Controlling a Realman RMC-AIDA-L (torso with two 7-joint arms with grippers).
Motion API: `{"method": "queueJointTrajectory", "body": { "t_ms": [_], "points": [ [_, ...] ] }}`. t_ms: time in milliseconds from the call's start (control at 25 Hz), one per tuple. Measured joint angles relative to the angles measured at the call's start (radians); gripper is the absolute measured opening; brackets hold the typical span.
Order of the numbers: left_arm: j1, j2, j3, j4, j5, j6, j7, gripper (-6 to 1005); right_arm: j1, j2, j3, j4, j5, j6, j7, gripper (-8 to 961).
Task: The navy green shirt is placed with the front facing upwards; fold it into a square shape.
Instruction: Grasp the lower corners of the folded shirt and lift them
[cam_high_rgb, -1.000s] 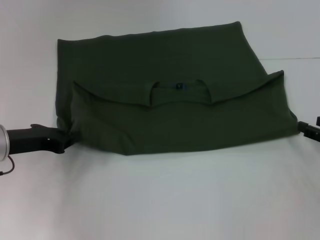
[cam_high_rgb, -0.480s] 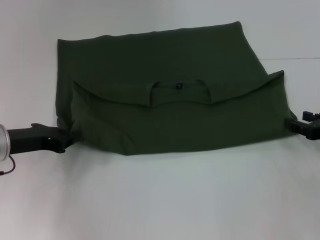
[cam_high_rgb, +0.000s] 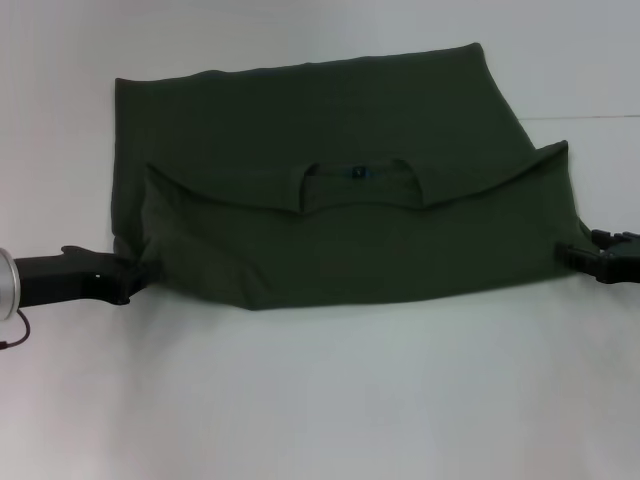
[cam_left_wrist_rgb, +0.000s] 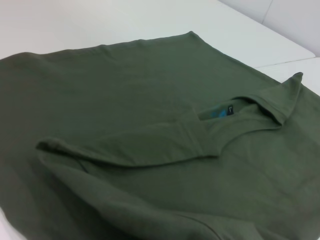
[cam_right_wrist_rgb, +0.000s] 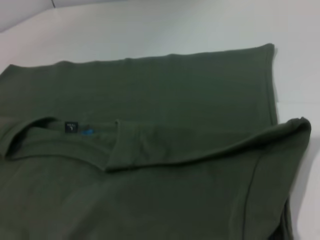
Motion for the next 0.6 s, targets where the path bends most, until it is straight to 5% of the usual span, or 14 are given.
{"method": "queueJointTrajectory", "body": {
  "t_ms": [440,600],
  "points": [
    [-0.001,0.001,0.0,0.0,0.0,-0.002,0.001,63,0.008,0.0,0.0,-0.006,-0.021,0.012,0.006,467],
    [-0.001,0.001,0.001,0.0,0.0,-0.002,0.005,63,0.008,0.0,0.0,-0.006,-0.021,0.007,0.009,312]
  ]
}}
